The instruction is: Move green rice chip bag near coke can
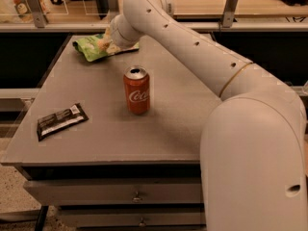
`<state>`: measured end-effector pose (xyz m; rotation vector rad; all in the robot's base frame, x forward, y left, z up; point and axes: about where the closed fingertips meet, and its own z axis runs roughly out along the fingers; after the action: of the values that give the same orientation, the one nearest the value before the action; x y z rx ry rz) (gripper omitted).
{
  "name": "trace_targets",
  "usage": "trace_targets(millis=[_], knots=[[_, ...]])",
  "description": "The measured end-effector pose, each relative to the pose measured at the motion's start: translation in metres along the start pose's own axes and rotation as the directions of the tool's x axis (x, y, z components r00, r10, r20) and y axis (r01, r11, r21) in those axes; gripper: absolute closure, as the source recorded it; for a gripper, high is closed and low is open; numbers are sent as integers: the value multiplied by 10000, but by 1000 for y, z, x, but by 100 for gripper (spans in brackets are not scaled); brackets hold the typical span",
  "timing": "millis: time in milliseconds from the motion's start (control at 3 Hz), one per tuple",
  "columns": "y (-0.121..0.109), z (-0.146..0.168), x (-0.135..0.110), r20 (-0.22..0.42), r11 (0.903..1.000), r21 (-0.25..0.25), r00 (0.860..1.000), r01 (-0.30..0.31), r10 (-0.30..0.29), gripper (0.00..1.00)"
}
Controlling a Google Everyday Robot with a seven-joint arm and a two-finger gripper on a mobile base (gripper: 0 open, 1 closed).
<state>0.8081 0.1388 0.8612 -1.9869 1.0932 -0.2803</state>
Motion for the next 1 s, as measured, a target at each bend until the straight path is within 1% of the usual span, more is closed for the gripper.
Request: trace_targets(millis=[667, 1000], knots=[[0, 6, -7, 145, 10000, -15, 9999, 14, -13, 48], [1, 8, -8, 183, 10000, -42, 9998, 25, -24, 47]])
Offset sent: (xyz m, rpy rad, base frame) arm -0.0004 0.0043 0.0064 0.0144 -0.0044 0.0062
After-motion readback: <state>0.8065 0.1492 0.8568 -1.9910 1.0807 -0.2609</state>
